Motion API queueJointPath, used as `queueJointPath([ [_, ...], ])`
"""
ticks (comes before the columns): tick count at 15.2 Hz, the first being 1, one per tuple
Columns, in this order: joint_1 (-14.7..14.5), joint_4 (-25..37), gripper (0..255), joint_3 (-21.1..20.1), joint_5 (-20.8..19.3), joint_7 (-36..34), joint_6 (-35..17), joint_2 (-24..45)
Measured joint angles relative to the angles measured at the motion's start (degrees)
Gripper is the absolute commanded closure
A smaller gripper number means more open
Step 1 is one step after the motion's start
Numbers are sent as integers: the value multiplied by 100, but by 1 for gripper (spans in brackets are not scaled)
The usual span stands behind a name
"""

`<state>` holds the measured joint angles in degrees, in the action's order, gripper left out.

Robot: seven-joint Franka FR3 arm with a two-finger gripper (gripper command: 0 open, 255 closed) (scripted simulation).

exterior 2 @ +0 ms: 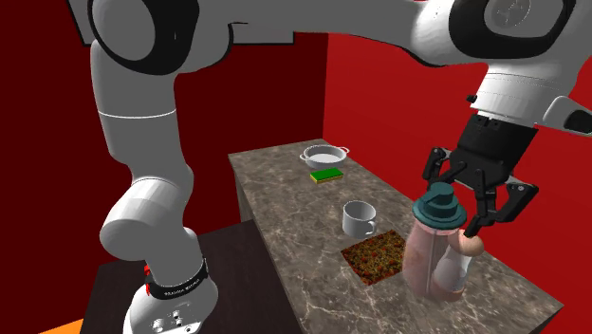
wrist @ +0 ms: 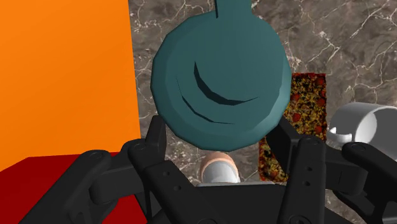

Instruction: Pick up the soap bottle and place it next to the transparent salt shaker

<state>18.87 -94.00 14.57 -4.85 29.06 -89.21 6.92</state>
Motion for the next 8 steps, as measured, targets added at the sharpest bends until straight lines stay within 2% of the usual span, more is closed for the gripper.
queueJointPath([
  [8, 6, -656, 255, 3, -5, -46, -649, -6],
])
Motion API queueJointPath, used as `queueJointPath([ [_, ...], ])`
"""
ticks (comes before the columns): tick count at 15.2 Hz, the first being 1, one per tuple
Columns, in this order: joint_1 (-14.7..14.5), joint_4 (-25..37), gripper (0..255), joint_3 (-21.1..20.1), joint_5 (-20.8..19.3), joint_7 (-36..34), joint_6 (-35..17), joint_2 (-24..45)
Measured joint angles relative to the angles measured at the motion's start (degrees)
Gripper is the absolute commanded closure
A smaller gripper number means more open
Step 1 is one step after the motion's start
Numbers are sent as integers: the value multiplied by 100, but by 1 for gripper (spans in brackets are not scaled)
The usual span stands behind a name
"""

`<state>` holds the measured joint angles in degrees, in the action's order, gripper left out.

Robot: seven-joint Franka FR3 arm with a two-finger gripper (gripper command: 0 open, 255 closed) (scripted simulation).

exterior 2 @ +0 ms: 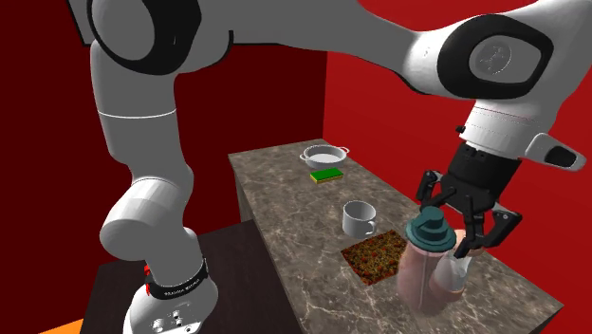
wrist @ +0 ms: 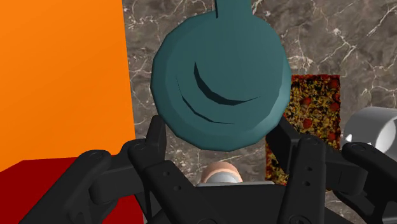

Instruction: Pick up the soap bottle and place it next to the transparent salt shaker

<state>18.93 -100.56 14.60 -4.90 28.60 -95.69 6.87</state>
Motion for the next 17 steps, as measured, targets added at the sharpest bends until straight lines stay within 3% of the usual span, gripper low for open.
queueJointPath([
  [17, 23, -880, 255, -7, 61, -62, -1201, 332],
])
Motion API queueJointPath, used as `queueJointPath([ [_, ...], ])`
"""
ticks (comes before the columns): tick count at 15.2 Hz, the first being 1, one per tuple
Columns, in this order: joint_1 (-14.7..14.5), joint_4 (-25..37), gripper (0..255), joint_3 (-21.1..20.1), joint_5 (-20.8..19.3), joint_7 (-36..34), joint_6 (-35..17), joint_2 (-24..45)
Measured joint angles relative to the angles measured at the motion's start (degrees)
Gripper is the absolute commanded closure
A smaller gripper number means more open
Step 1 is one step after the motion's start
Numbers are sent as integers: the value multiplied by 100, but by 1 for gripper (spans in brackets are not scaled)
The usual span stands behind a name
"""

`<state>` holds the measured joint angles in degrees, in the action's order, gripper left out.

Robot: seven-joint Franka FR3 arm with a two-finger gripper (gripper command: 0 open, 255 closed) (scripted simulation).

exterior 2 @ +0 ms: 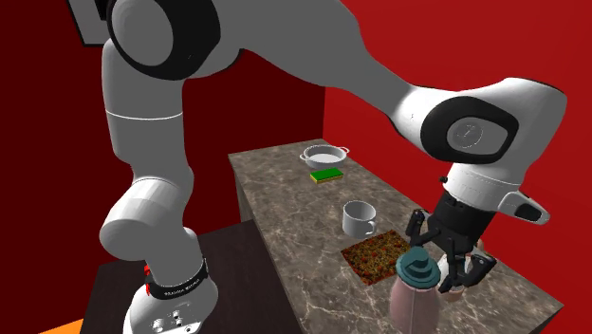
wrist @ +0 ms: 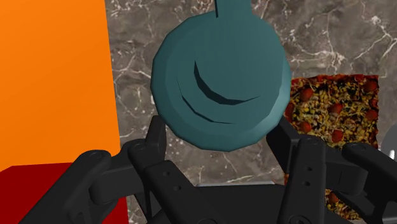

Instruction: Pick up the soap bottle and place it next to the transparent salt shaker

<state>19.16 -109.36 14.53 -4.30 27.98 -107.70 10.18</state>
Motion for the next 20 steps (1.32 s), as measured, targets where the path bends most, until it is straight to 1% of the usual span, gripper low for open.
queueJointPath([
  [2, -1, -104, 255, -6, 10, -14, -149, 50],
  [8, 3, -131, 255, -5, 14, -11, -204, 73],
  [9, 3, -131, 0, -5, 14, -11, -204, 73],
  [15, 3, -131, 0, -4, 14, -11, -206, 72],
  [20, -19, 475, 0, -17, 23, 3, 437, 28],
])
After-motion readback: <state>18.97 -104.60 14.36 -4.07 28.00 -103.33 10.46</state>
